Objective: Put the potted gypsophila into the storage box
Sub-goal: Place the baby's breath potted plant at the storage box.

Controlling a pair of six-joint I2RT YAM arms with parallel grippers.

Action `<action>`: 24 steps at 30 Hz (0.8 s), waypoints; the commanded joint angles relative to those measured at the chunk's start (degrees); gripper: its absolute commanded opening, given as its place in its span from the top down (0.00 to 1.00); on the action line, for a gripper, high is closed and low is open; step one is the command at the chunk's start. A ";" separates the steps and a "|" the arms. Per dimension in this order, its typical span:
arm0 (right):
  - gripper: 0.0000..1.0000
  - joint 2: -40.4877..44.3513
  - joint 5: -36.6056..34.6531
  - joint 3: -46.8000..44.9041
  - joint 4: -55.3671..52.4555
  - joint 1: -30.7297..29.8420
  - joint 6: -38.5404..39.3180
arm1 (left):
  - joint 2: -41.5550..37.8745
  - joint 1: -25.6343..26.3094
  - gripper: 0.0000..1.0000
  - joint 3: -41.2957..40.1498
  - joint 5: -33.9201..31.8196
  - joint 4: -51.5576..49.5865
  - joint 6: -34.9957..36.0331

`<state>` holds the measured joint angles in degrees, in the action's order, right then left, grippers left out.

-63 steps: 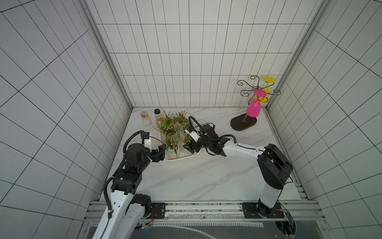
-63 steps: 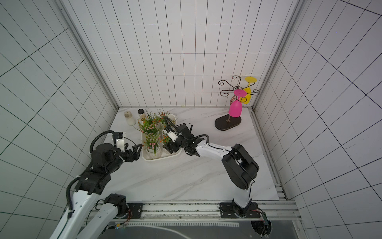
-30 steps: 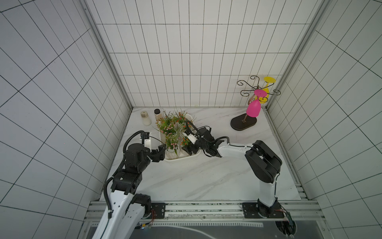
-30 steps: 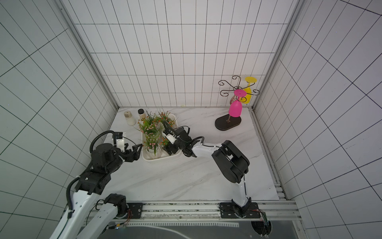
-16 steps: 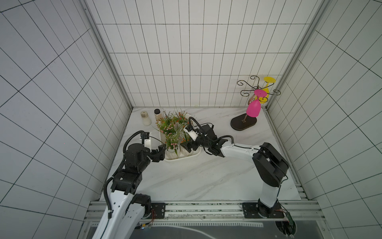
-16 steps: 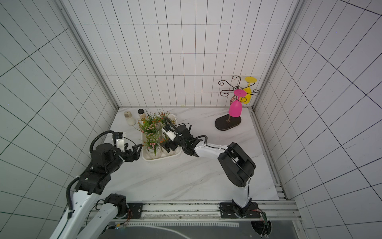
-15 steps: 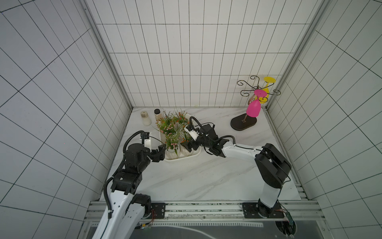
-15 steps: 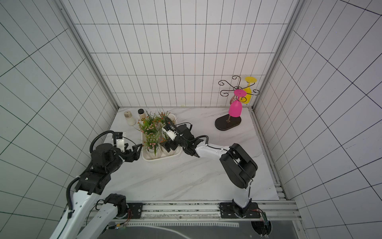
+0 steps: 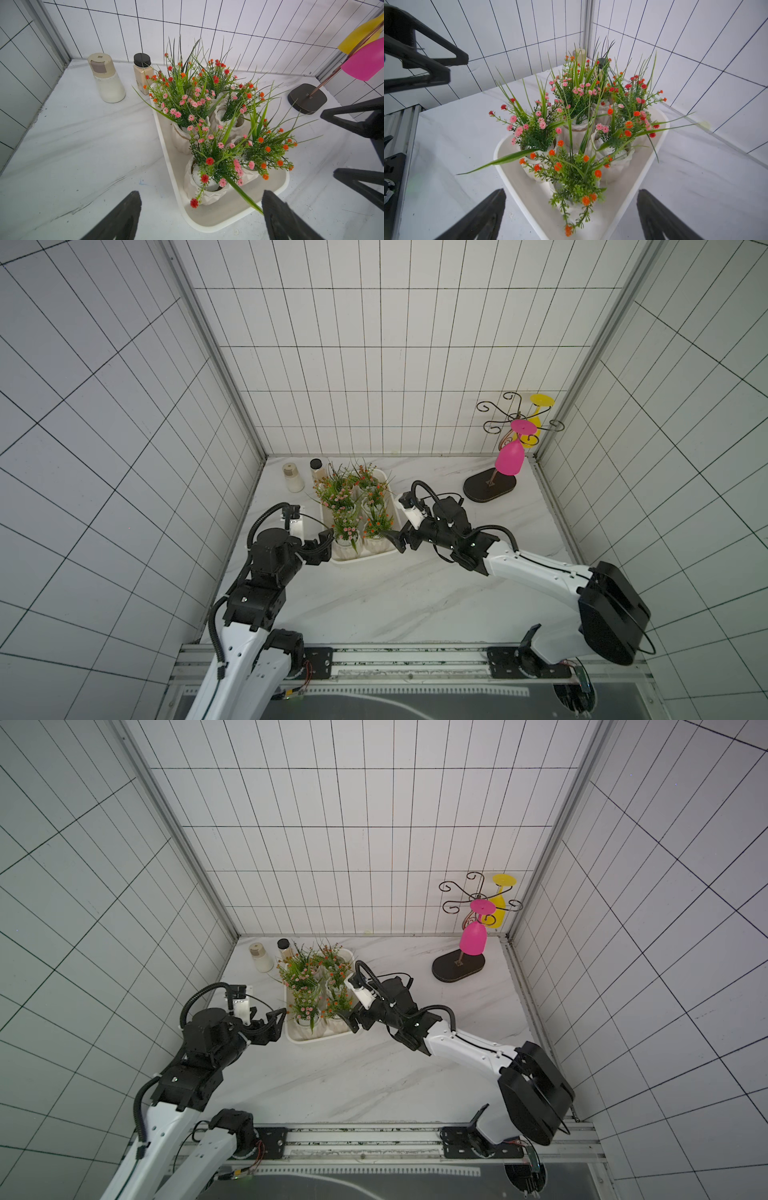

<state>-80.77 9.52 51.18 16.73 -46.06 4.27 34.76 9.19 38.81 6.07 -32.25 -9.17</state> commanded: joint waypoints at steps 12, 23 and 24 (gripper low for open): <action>0.01 17.02 -1.27 -5.54 -13.41 10.75 -5.19 | -3.87 -0.31 0.03 -3.23 -4.99 8.75 -6.11; 0.01 23.47 2.52 -9.22 -16.73 28.30 -5.95 | -1.05 -0.36 0.03 -6.26 -20.47 19.50 -7.71; 0.01 23.73 2.93 -9.48 -16.67 30.07 -6.02 | -0.16 -0.40 0.03 -6.79 -22.46 20.87 -8.21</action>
<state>-58.50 10.41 44.91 1.04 -19.11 -1.52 33.10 9.15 33.58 -9.56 -16.93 -15.90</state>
